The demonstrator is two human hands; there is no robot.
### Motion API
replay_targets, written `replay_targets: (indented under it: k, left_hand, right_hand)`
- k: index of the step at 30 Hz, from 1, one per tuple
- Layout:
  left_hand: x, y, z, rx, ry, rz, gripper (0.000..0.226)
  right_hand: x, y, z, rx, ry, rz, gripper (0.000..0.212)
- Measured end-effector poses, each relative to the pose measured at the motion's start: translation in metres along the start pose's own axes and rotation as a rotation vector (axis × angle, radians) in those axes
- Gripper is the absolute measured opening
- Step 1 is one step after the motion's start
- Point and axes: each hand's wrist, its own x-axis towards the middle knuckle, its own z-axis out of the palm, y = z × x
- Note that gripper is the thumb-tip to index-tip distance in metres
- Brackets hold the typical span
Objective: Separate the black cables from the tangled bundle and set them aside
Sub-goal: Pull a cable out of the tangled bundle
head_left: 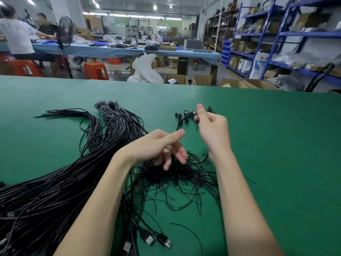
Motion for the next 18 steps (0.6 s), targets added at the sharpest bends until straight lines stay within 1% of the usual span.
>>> replay_targets:
  k: [2, 4, 6, 8, 10, 13, 15, 18]
  left_hand:
    - [0.005, 0.002, 0.004, -0.021, 0.043, -0.051, 0.076]
    - [0.013, -0.002, 0.010, -0.121, 0.092, -0.046, 0.084]
    - [0.019, -0.007, 0.018, -0.353, 0.144, 0.010, 0.085]
    - [0.024, -0.011, 0.021, -0.642, 0.198, 0.058, 0.080]
    - [0.027, -0.015, 0.020, -0.804, 0.199, 0.109, 0.073]
    - [0.028, -0.023, 0.017, -0.964, 0.160, 0.174, 0.069]
    - [0.027, -0.025, 0.014, -0.992, 0.144, 0.196, 0.069]
    - [0.026, -0.024, 0.012, -1.051, 0.119, 0.229, 0.071]
  right_hand:
    - [-0.011, 0.006, 0.004, 0.110, -0.140, -0.068, 0.044]
    - [-0.024, 0.014, 0.003, 0.158, -0.335, -0.141, 0.036]
    - [-0.034, 0.025, 0.001, 0.188, -0.495, -0.151, 0.032]
    - [-0.039, 0.036, -0.002, 0.168, -0.606, -0.120, 0.032]
    - [-0.043, 0.046, -0.006, 0.168, -0.687, -0.061, 0.032]
    - [-0.046, 0.054, -0.012, 0.105, -0.758, -0.017, 0.031]
    - [-0.045, 0.056, -0.014, 0.075, -0.786, 0.005, 0.032]
    - [-0.041, 0.055, -0.022, -0.039, -0.807, -0.001, 0.037]
